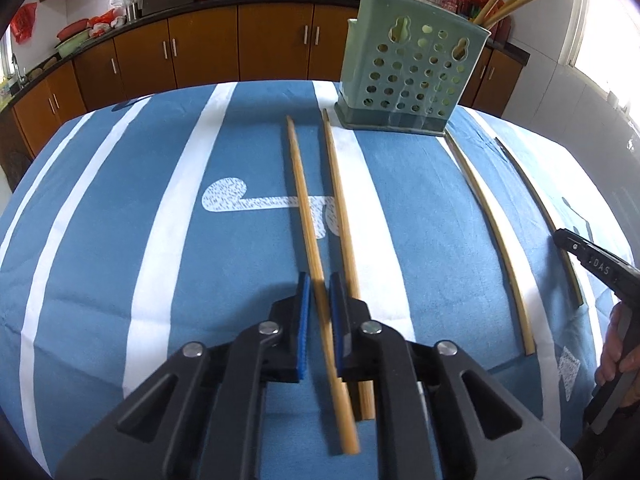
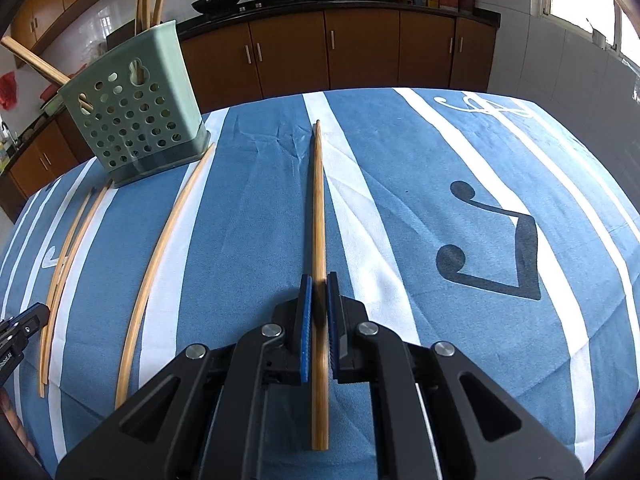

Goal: Organize utensils
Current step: 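Close the left gripper on a chopstick on the cloth while the right gripper grasps another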

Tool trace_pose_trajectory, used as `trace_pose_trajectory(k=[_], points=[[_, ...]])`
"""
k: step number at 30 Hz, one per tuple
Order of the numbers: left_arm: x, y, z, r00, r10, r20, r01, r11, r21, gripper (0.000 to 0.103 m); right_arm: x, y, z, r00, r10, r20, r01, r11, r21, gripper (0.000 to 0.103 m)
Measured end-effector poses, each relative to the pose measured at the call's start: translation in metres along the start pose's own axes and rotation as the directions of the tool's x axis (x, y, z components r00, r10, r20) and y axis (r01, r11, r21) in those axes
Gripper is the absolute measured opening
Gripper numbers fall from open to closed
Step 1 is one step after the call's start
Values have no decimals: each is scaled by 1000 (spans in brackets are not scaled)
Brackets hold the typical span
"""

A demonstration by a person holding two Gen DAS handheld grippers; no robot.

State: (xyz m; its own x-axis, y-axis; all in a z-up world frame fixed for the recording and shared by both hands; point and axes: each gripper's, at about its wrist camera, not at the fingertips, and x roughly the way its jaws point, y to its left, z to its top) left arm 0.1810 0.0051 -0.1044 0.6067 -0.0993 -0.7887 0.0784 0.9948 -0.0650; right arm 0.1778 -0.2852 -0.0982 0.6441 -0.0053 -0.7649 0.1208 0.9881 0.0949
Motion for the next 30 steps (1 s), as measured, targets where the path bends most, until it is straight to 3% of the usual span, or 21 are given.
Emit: trace_pose_trajectory(k=[12,30], points=[[13,62,27,992,127,17,-125,987,-100,9,3,16,2,999,46,-6,-47,996,-73,8],[12,64,27,996,91,22,-88,989,-122,14,3,14,2,998,54,-8,-55,996,-68,9]])
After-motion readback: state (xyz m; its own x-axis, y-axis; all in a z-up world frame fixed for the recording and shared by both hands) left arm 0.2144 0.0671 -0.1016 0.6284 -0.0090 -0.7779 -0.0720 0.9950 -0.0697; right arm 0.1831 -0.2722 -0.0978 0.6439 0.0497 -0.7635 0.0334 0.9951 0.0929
